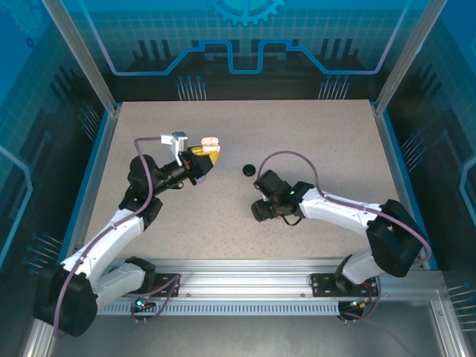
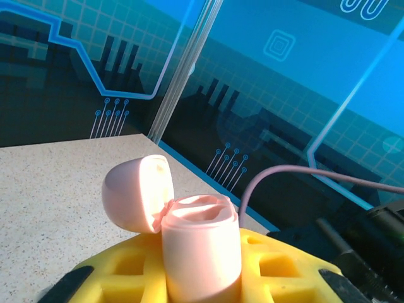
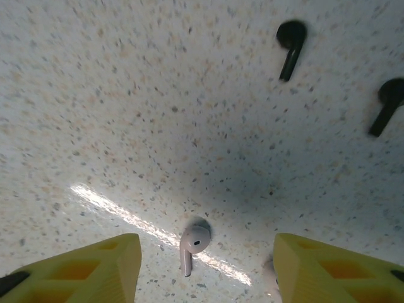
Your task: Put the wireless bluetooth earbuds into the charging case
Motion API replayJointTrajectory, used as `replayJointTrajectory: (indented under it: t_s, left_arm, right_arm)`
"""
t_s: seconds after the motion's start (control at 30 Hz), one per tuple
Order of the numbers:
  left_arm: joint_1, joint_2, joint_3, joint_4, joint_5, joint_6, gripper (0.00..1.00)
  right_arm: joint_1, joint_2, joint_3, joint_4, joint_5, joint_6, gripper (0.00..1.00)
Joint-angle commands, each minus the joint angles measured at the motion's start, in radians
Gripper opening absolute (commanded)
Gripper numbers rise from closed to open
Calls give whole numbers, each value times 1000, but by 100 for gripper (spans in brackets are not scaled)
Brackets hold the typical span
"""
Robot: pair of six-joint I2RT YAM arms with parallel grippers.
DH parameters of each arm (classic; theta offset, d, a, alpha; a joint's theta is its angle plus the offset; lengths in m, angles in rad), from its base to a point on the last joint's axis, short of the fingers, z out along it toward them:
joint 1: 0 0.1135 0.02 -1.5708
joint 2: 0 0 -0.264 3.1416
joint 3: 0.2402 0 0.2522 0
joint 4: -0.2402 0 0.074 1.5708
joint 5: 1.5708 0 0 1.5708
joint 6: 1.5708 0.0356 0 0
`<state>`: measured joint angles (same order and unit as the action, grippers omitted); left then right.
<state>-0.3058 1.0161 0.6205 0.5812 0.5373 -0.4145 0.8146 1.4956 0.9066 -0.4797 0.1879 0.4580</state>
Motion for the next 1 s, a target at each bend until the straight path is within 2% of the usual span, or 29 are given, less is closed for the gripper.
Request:
replayJointTrajectory:
  t_s: [0.0, 0.3, 0.97]
  left_arm:
    - [-20, -36, -33, 38, -53, -9, 0]
    - [-27, -68, -68, 17, -76, 19, 0]
    - [-32, -76, -71, 15, -73, 28, 0]
  right_arm:
    - [44, 61, 5, -11, 66, 47, 56]
    - [84, 165, 24, 1, 90, 73, 47]
    - [94, 206, 41, 6, 74, 109, 32]
